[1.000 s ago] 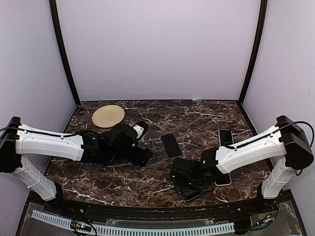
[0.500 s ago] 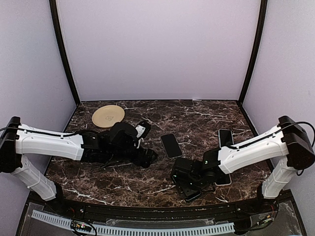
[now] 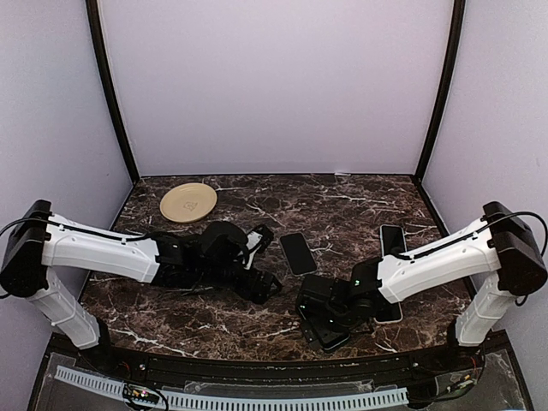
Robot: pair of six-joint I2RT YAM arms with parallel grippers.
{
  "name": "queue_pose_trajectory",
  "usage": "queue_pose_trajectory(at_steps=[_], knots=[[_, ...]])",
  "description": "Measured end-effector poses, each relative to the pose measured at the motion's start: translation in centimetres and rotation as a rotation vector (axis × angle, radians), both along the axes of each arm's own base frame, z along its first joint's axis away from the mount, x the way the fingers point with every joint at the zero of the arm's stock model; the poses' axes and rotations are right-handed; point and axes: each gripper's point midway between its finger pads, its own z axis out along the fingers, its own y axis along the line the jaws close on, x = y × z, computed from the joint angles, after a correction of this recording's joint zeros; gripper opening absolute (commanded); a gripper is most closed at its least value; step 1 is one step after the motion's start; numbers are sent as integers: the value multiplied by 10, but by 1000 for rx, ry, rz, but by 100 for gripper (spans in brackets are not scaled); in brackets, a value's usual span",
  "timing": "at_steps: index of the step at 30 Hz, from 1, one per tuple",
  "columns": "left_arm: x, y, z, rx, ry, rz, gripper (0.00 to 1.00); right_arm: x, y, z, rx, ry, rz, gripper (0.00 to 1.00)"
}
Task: Put the phone into the phone case
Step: Pick up the phone with the phone case at the center of the board.
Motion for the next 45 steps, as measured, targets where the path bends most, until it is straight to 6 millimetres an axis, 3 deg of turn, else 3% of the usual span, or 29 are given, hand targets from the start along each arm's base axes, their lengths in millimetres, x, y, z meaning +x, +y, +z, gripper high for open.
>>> queue_pose_trajectory(at_steps=[5, 9, 15, 20, 26, 37, 42, 45], knots=[[-8, -10, -31, 74, 98, -44, 83, -1, 0, -1, -9, 3, 19, 99], [-11, -6, -36, 87, 129, -34, 82, -1, 0, -2, -24, 13, 34, 99], [-20, -3, -21, 28, 164, -22, 81, 2, -1, 0, -21, 33, 33, 98], [-26, 6, 7, -63, 172, 11, 78, 4, -2, 0, -18, 47, 29, 98], [-31, 20, 26, -139, 188, 71, 75, 9, -11, -2, -22, 0, 34, 67], [-48, 9, 41, -158, 199, 120, 75, 13, -14, 4, 20, -59, 43, 47], [-43, 10, 43, -169, 188, 154, 75, 11, -26, 6, 30, -76, 42, 34], [-40, 8, 47, -193, 179, 163, 75, 12, -24, 15, 76, -108, 42, 33]])
